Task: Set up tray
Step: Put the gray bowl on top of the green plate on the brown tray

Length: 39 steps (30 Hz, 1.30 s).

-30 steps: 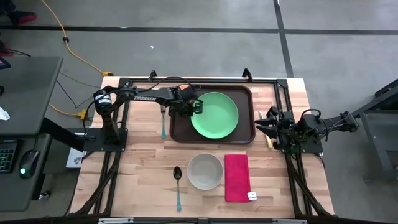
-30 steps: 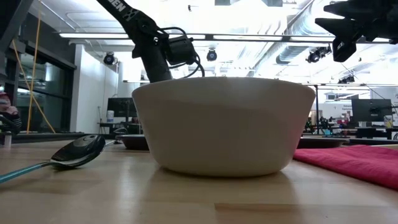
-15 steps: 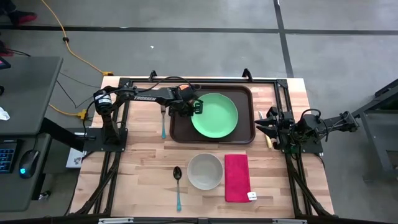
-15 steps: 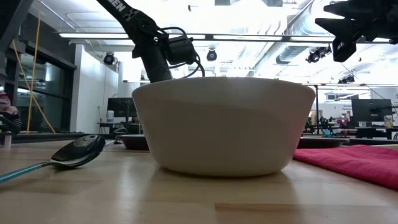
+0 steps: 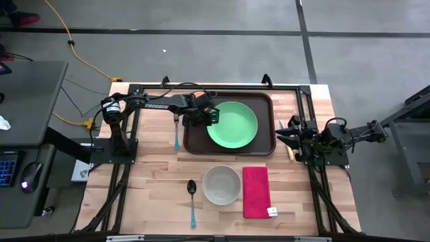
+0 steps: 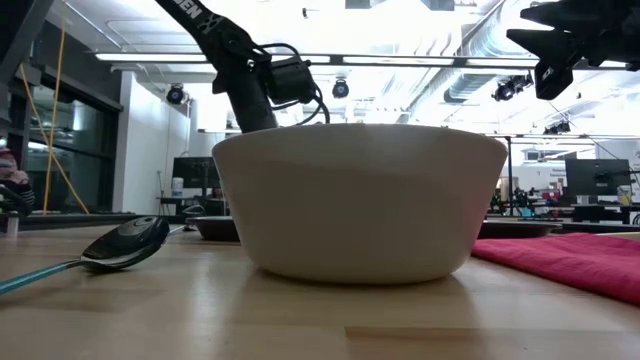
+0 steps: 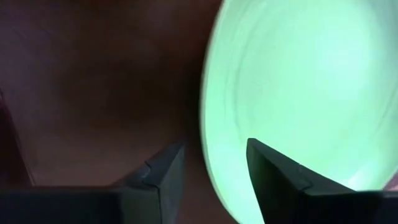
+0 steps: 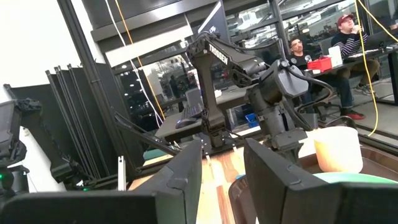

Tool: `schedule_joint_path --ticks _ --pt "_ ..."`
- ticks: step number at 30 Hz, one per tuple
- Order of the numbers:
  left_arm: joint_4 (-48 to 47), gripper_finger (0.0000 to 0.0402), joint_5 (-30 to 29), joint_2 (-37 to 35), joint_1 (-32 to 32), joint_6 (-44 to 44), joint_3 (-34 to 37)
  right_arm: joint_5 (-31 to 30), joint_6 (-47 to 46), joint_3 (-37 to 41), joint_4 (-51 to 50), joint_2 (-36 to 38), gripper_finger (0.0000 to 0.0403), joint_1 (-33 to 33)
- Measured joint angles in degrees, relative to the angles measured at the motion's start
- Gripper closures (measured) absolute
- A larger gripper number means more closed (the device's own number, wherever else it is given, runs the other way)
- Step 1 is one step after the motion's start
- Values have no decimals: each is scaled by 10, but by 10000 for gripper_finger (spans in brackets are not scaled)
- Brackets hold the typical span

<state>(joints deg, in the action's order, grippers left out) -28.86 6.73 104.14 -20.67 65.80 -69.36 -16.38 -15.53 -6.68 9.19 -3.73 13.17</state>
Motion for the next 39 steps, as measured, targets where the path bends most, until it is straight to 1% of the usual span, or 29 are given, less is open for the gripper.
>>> schedule_joint_path --ticks 7,16,22,28,34,39 --pt "-4 184 50 -9 0 0 0 0 0 0 0 0 304 0" --pt "-57 190 60 -70 3 -7 0 0 0 0 -4 0 304 0" --pt "-53 192 60 -108 35 -23 0 4 0 0 -4 0 304 0" --pt "-51 192 66 -132 66 -45 0 4 -6 0 -4 0 304 0" --pt "-51 192 102 -137 103 -50 0 4 -11 0 -4 0 304 0" --pt "-46 192 140 -137 132 -101 0 4 -11 0 -4 0 304 0"
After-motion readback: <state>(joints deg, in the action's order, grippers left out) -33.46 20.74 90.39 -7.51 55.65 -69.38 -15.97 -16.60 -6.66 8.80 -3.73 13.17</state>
